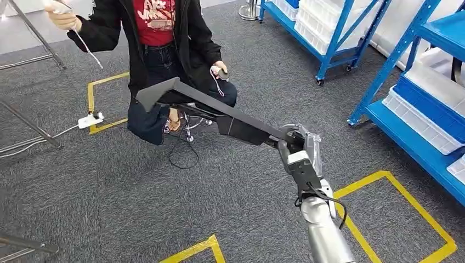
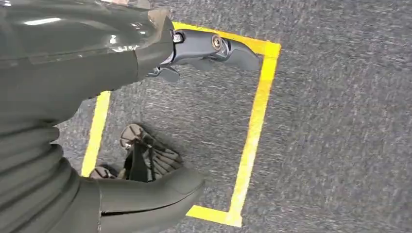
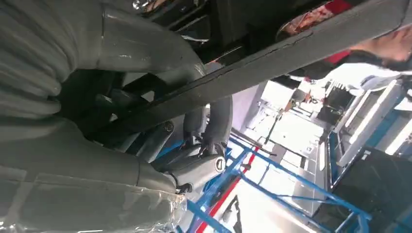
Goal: Take the parts from the cabinet and place them on the table.
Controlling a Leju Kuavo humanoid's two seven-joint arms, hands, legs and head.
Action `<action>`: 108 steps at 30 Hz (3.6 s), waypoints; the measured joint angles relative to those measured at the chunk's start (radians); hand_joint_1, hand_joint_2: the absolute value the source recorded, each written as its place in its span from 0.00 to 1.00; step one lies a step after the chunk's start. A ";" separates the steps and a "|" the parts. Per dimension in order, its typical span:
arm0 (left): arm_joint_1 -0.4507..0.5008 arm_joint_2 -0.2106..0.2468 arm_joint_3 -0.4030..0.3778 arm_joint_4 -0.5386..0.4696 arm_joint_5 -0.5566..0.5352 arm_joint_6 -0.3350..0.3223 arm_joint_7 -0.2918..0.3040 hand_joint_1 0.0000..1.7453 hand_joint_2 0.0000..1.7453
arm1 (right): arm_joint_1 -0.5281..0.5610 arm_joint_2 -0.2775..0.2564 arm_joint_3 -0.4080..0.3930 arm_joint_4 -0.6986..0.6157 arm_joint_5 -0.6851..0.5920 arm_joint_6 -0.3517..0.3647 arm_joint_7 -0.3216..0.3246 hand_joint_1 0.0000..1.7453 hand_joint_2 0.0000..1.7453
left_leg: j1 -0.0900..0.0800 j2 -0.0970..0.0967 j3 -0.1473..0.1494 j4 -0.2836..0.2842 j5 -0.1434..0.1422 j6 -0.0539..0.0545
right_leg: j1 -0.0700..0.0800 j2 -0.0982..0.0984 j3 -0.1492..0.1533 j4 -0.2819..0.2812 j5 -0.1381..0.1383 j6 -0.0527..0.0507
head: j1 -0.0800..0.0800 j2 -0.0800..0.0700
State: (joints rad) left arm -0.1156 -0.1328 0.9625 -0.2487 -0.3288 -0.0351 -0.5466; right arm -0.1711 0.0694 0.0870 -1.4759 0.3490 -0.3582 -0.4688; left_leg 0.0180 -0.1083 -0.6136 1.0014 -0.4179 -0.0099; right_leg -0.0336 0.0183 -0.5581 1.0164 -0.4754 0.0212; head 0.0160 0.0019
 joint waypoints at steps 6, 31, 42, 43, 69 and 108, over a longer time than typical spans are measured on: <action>-0.007 -0.002 -0.004 0.000 -0.007 0.002 0.006 0.00 1.00 | 0.025 0.002 -0.012 -0.019 0.011 -0.002 0.002 1.00 1.00 | -0.004 0.104 -0.152 0.325 -0.146 -0.006 | 0.024 -0.053 0.001 0.000 -0.004 -0.025 | -0.008 0.000; 0.000 0.004 -0.003 0.000 -0.005 0.005 0.008 0.00 1.00 | 0.024 0.009 -0.039 -0.019 0.002 0.011 -0.001 1.00 1.00 | -0.002 0.024 0.000 0.016 -0.011 0.011 | 0.004 -0.015 -0.005 0.011 -0.003 0.004 | -0.004 0.000; -0.011 0.007 -0.003 0.000 -0.002 0.009 0.008 0.00 1.00 | -0.007 0.009 -0.056 0.021 -0.027 0.015 -0.040 1.00 1.00 | -0.038 0.174 0.004 0.029 -0.029 0.048 | 0.044 -0.098 -0.002 0.013 -0.013 -0.018 | -0.005 0.000; -0.013 0.007 -0.003 0.000 0.001 0.012 0.007 0.00 1.00 | -0.015 0.007 -0.056 0.031 -0.032 0.016 -0.047 1.00 1.00 | -0.042 0.163 0.001 0.026 -0.026 0.049 | 0.040 -0.104 -0.003 0.012 -0.014 -0.017 | -0.003 0.000; -0.012 -0.002 0.000 0.001 -0.005 0.019 0.009 0.00 1.00 | -0.054 -0.008 -0.067 0.120 -0.055 0.004 -0.072 1.00 1.00 | -0.015 0.105 -0.137 0.268 -0.097 0.015 | 0.023 -0.069 -0.011 0.011 -0.005 -0.019 | -0.008 0.000; 0.006 0.005 0.014 0.001 0.004 0.016 0.006 0.00 1.00 | -0.058 -0.003 -0.064 0.113 -0.031 0.024 -0.035 1.00 1.00 | -0.025 0.131 0.004 0.002 0.000 0.056 | 0.026 -0.100 -0.008 0.019 -0.021 0.014 | -0.003 0.000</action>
State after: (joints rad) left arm -0.1093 -0.1281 0.9766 -0.2480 -0.3250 -0.0195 -0.5409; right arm -0.2293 0.0668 0.0233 -1.3630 0.3178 -0.3346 -0.5039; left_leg -0.0070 0.0227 -0.6091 1.0031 -0.4179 0.0458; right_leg -0.0079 -0.0818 -0.5663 1.0356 -0.4965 0.0354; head 0.0134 0.0019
